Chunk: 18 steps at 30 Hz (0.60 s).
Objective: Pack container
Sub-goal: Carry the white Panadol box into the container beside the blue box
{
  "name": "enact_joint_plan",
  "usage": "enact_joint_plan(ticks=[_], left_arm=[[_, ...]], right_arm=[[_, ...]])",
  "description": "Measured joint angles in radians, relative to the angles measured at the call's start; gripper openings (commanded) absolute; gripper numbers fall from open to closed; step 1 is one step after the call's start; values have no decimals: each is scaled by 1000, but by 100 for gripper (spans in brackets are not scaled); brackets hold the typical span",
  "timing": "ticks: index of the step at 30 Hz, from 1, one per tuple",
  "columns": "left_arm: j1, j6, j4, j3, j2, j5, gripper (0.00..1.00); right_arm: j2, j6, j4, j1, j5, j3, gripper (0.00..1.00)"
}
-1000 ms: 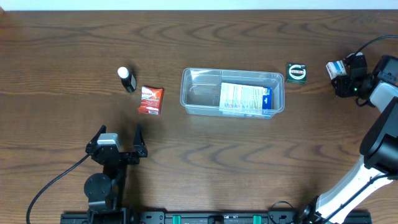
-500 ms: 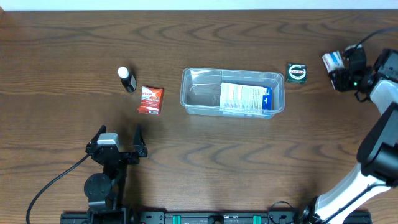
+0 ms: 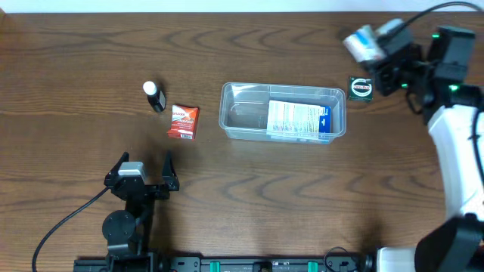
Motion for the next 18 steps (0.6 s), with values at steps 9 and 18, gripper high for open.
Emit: enact_joint_plan(ticks=[9, 18], left_arm=[[0, 0, 0, 0, 0, 0, 98], [0, 0, 0, 0, 0, 0, 98]], right_arm=[[0, -147, -138, 263, 48, -1, 50], [48, -230, -171, 337, 90, -1, 54]])
